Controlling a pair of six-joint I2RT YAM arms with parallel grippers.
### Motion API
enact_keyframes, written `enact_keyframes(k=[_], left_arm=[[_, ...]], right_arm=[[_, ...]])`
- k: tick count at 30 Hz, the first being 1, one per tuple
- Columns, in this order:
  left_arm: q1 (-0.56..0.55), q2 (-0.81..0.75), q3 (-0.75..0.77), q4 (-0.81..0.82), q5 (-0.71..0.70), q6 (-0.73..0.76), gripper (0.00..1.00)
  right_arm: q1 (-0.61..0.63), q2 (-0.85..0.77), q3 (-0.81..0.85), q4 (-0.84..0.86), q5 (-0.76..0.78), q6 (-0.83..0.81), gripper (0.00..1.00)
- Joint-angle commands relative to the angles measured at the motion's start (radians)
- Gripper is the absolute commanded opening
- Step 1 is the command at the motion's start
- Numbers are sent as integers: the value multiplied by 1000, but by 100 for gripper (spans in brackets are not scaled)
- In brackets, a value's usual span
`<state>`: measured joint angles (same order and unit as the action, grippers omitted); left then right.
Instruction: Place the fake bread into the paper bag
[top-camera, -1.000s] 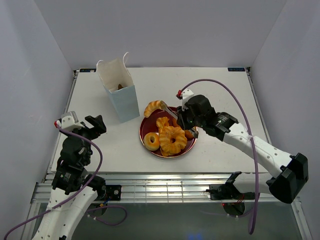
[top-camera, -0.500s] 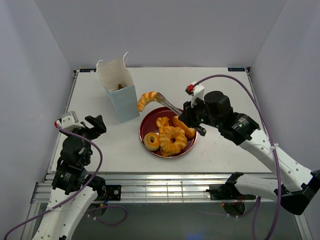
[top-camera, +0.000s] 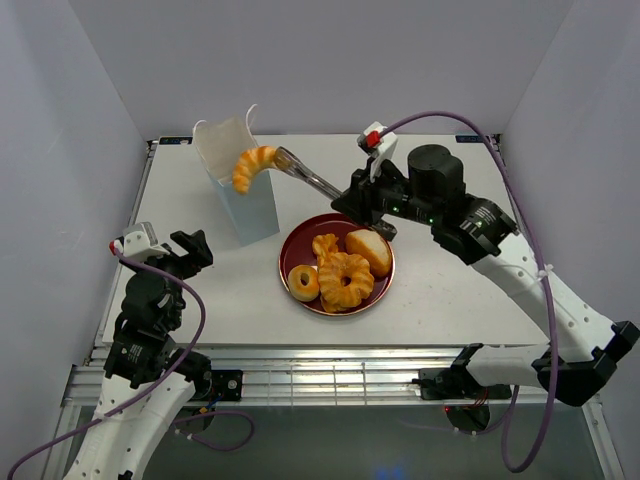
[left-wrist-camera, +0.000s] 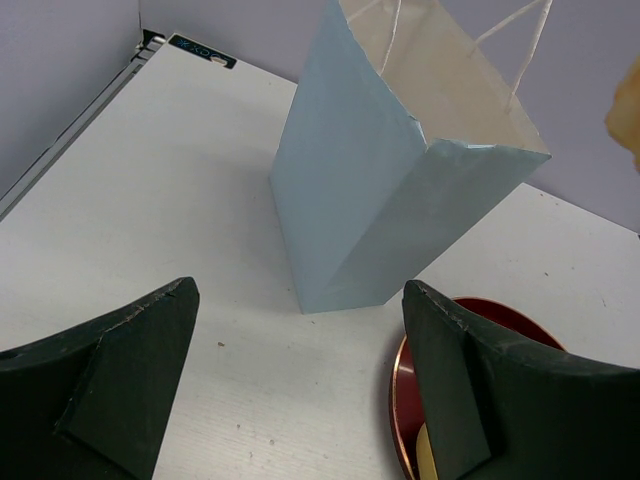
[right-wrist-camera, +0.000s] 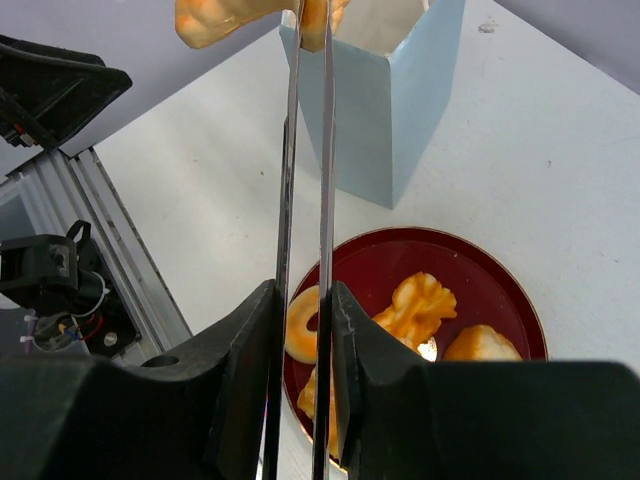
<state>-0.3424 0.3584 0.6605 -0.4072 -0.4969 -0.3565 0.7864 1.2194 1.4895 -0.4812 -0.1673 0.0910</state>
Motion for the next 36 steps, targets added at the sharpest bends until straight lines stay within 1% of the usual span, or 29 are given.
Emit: enact_keyframes(k=[1,5,9,14,19,23,29,32,35,36], left_arm=[[-1,8,-10,10,-3,4,93],[-3,8,-9,8,-5,4,93],[-1,11,-10,8,-6,2,93],[-1,14,-10,10,-2,2,93],[-1,17,-12,10,0,2,93],[-3,19,-10,8,4,1,93],[-9,16,-10,8,6,1,93],[-9,16,-10,8,6,1,93],[-10,14,-10,10,6,1,93],[-10,14,-12,10,6,1,93]], right_arm=[[-1,58,78,110,-52,-5,32],[-1,159,138,134,-64,1,32],[-1,244,236,144,-81,6,32],[-1,370,359,128,-83,6,33],[1,488,494,99,-60,4,35],[-1,548,558,81,-44,1,36],[-3,571,563,81,2,0,37],[-7,574,557,81,20,0,40],[-10,572,552,81,23,0,47],[-12,574,552,81,23,0,48]])
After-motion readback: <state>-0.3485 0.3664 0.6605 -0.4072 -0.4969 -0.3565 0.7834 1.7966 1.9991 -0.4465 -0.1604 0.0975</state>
